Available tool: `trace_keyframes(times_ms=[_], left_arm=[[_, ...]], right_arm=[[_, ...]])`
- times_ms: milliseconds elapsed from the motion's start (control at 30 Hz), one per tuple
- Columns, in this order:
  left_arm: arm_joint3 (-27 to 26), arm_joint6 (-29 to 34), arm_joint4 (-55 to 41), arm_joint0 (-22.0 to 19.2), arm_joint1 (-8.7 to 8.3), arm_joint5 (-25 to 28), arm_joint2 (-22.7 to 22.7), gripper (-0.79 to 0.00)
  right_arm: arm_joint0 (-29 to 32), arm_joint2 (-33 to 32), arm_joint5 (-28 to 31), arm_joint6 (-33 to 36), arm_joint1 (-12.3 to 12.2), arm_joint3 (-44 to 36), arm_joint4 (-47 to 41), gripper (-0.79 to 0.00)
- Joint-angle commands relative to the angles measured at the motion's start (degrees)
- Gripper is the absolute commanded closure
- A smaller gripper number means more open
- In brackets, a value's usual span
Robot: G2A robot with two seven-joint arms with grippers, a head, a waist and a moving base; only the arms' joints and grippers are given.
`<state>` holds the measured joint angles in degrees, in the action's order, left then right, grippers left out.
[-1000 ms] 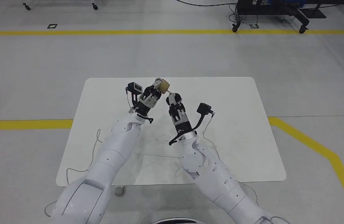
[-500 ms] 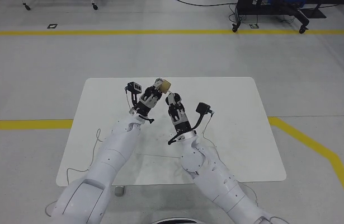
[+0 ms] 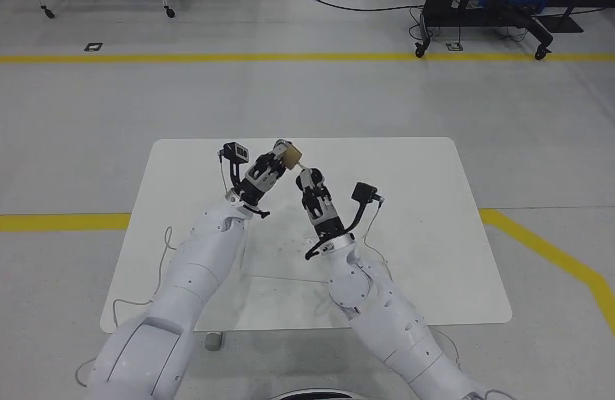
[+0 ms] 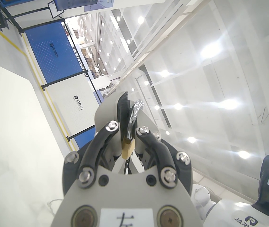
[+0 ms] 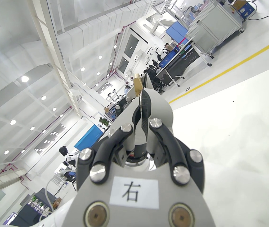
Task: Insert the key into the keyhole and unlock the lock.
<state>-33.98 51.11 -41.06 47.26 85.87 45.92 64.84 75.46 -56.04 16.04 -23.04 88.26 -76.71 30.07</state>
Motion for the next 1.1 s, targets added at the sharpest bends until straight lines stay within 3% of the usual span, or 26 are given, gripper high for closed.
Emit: trace_keyframes(times_ms=[0, 667, 900, 1067], left_arm=[[-0.15, 0.27, -0.07, 0.14, -0.01, -0.39, 0.07, 0.000], [0.49, 1.68, 0.15, 0.25, 0.15, -1.98, 0.51, 0.000], [2.03, 7.10, -2.83, -1.10, -1.07, -9.61, 3.25, 0.000], [2.29, 7.97, 0.53, -2.00, -1.80, -11.70, 3.43, 0.000]], right_arm=[[0.12, -0.02, -0.19, 0.30, 0.02, -0.08, 0.41, 0.000], [1.11, -0.79, -0.29, 1.82, 0.14, -0.70, 3.44, 0.000], [3.82, -3.96, 2.54, 10.68, -1.13, -4.15, 2.11, 0.000], [5.17, -5.26, 2.98, 16.59, -1.75, -6.37, 0.45, 0.000]])
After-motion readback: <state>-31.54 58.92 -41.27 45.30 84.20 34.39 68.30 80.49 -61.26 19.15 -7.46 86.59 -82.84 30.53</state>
